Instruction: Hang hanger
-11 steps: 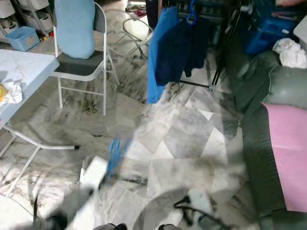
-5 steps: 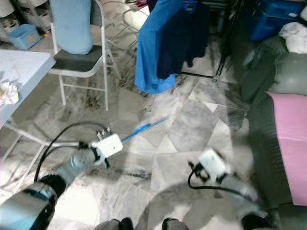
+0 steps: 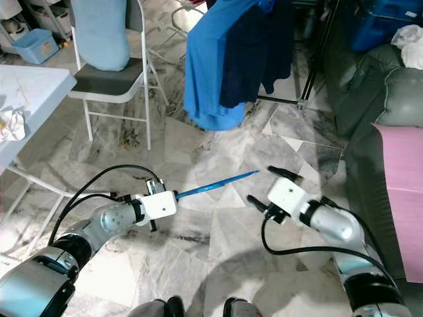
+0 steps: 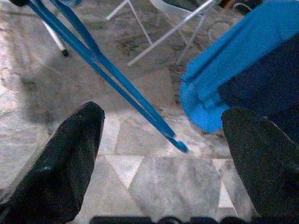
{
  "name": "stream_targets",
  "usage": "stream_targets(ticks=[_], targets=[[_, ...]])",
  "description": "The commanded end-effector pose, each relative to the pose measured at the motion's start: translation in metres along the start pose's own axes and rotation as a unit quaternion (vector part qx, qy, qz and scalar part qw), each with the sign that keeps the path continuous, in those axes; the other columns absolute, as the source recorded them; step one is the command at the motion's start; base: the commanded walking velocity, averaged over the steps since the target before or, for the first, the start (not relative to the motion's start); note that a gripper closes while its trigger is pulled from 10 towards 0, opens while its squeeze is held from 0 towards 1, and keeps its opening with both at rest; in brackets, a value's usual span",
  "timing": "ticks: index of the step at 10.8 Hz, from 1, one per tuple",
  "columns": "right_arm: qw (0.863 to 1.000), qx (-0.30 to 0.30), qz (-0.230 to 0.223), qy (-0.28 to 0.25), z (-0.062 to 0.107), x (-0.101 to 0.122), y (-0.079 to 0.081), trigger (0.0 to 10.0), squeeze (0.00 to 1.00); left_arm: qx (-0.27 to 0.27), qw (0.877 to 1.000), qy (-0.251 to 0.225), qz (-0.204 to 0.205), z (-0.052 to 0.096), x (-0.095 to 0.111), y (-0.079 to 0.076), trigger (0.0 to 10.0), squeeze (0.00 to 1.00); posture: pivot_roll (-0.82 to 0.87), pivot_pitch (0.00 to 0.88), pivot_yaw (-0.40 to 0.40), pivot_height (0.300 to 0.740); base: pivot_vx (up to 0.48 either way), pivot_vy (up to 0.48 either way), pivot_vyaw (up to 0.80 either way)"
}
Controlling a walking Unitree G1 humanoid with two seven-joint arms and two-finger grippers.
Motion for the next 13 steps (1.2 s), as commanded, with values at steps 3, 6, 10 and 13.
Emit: stream_targets(ticks=[3, 6, 10, 13], targets=[[0.997, 0.069, 0.022, 0.003, -0.004, 0.007, 0.007, 10.0, 0.00, 0.001, 0.998, -0.052, -0.019, -0.003, 0.018, 0.004, 10.0, 0.00, -0.11, 0.184, 0.063, 0.740, 0.000, 0.000, 0.00], [0.986, 0.121, 0.107, 0.032, -0.007, 0.005, 0.006, 10.0, 0.00, -0.023, 0.993, -0.113, -0.038, -0.001, 0.035, -0.009, 10.0, 0.00, -0.10, 0.187, 0.060, 0.740, 0.000, 0.000, 0.00], [0.981, 0.144, 0.120, 0.054, -0.008, 0.001, 0.004, 0.0, 0.00, -0.031, 0.990, -0.127, -0.045, 0.002, 0.035, -0.012, 10.0, 0.00, -0.10, 0.193, 0.063, 0.740, 0.000, 0.000, 0.00], [0.974, 0.156, 0.138, 0.085, -0.006, -0.011, 0.000, 0.0, 0.00, -0.035, 0.986, -0.152, -0.054, 0.001, 0.045, -0.013, 10.0, 0.00, -0.09, 0.200, 0.066, 0.740, 0.000, 0.000, 0.00]])
Point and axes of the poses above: a point about 5 cm out from each wrist's last joint towards the gripper, its own z axis pointing back from the gripper into the wrist, its own x axis along the axis of the wrist's last joint, y = z × x, the point moved 3 cm from there along -z, pointing out of the wrist towards the gripper, and after that the axes turned 4 degrees about -z, right-handed, at the moved point
